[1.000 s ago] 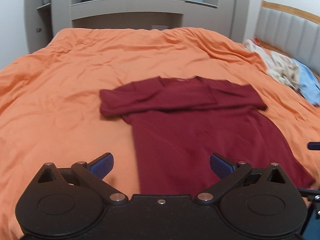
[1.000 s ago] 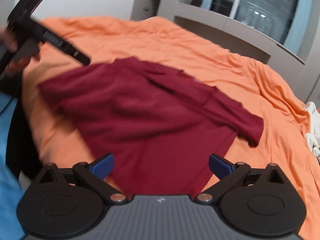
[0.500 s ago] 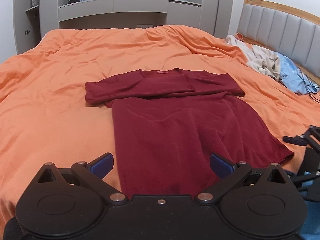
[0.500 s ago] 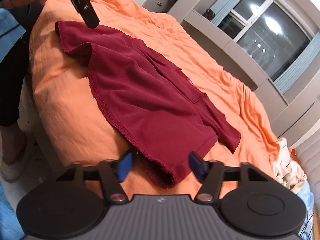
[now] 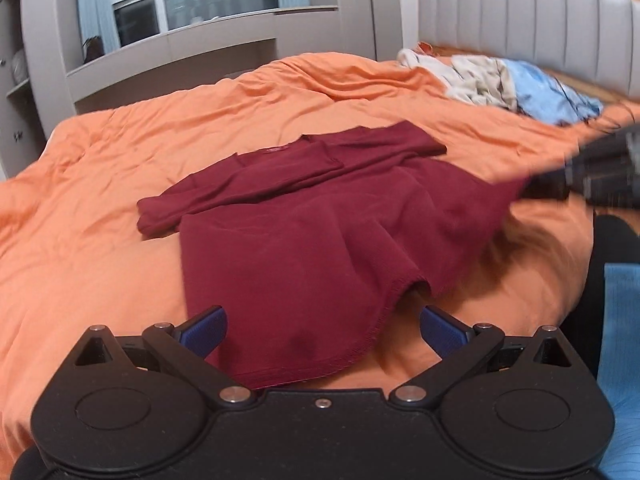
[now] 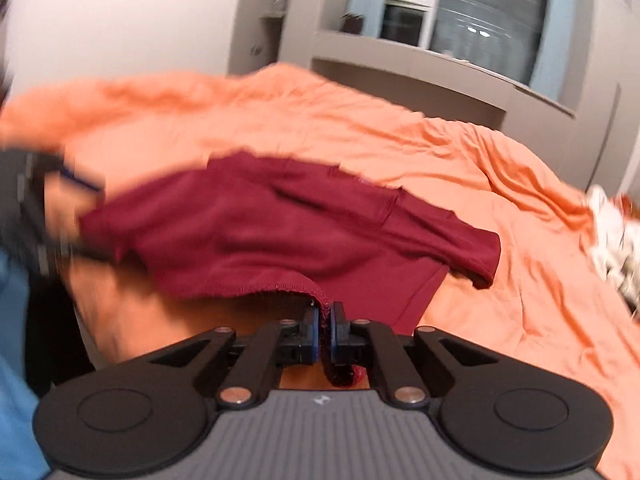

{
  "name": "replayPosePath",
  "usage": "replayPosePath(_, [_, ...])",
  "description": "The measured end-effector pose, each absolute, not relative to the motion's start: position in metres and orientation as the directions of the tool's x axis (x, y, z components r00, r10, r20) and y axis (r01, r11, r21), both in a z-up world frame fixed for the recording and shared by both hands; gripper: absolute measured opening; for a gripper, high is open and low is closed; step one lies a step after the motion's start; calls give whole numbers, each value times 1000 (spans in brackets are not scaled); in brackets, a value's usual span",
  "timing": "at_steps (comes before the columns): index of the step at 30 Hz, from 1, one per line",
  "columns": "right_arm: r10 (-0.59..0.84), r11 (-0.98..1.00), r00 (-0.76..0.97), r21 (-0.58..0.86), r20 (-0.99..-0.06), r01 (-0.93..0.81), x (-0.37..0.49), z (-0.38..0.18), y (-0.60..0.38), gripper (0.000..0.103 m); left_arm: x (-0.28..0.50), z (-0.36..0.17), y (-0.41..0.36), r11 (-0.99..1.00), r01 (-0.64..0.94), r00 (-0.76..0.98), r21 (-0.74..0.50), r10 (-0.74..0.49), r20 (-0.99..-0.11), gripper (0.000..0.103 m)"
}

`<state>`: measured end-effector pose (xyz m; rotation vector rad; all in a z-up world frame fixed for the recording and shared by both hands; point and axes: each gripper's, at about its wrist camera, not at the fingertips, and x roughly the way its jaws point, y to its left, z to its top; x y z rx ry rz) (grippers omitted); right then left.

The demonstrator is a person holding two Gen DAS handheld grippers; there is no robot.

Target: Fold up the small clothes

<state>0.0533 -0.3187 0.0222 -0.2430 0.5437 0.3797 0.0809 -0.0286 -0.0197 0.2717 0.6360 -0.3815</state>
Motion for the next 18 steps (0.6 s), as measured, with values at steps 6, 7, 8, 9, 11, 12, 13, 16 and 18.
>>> replayPosePath(6, [345,921,805,10,-483,-389,75,62,-342,6,95,-44,-54,892,398,752,214,-184,-633,97])
replayPosePath(7, [348,921,810,12,-472,-389,78,68,-345,6,98,-47,-56,896,386,753,219,-169,-636,94])
replayPosePath(8, [349,922,815,14,-464,-387,79,72,-347,6,102,-49,-56,902,372,755,221,-155,-637,93])
replayPosePath(9, [349,923,819,18,-455,-384,81,77,-349,6,104,-50,-56,906,360,758,221,-147,-635,93])
replayPosePath(11, [352,925,823,31,-445,-379,84,84,-354,6,105,-51,-54,909,345,771,233,-133,-623,91])
replayPosePath(12, [353,926,826,35,-440,-376,86,87,-356,6,105,-51,-53,906,345,775,245,-127,-619,91])
replayPosePath(13, [351,927,830,34,-434,-375,86,90,-357,6,104,-52,-53,900,349,778,259,-125,-616,91])
replayPosePath(16, [348,928,839,26,-419,-373,89,97,-357,6,99,-54,-51,890,350,790,291,-114,-602,90])
replayPosePath(18, [348,928,842,25,-412,-371,89,100,-357,6,98,-55,-48,892,336,801,304,-101,-590,83])
